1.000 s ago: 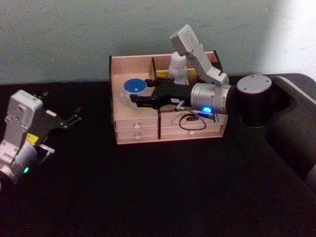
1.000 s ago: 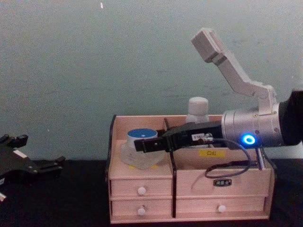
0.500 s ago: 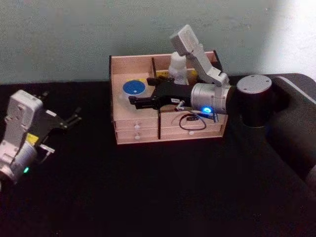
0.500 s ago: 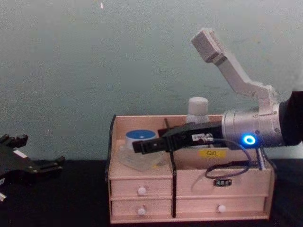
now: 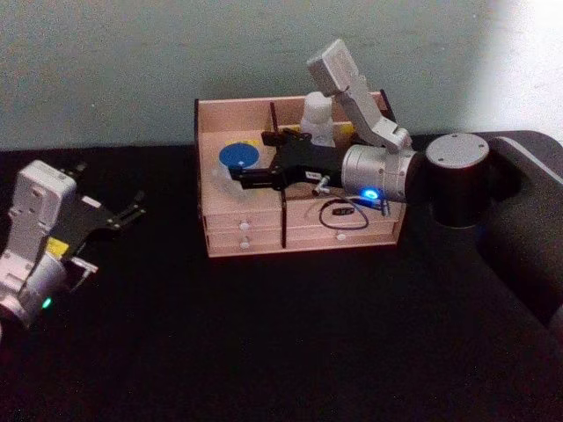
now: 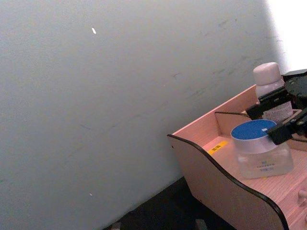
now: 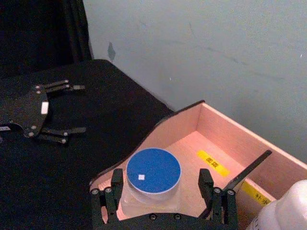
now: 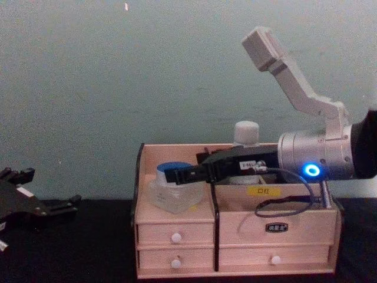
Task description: Pick up the facial cleanser and watermelon frost from the table and place them into the tiered storage box.
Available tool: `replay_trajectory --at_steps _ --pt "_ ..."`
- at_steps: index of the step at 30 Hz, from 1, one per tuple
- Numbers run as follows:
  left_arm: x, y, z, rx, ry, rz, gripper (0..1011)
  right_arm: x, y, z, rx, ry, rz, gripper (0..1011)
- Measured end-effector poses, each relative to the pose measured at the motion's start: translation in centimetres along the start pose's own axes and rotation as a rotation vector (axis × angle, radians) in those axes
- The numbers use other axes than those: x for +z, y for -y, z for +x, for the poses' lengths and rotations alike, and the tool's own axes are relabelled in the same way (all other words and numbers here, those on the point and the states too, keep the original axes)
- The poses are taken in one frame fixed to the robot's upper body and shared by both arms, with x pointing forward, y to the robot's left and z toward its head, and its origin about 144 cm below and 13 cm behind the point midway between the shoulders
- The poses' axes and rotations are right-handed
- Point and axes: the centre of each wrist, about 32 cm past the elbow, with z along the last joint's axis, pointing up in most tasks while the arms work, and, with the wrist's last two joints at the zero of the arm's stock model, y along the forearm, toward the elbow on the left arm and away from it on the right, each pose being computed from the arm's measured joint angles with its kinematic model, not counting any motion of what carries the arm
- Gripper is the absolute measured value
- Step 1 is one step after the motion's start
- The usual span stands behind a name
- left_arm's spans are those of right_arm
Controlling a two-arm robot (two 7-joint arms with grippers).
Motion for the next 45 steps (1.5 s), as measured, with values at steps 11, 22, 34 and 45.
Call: replay_trajectory --at_steps 11,22,34,45 --pt "0.0 0.0 0.0 0.0 0.0 0.0 1001 0.7 1.6 -0.8 0.024 0.01 0.057 1002" --pt "0.0 0.0 0.0 0.0 0.0 0.0 1001 0.3 6.9 -1.7 0.013 0.026 0.151 1003" --pt "0.0 0.0 0.0 0.0 0.0 0.0 1001 -1.9 13.7 -2.4 -0.396 0.084 0.3 1003" --pt "0.0 0.0 0.0 0.0 0.0 0.0 1001 -4.0 15.6 -2.2 -0.814 0.052 0.202 1003"
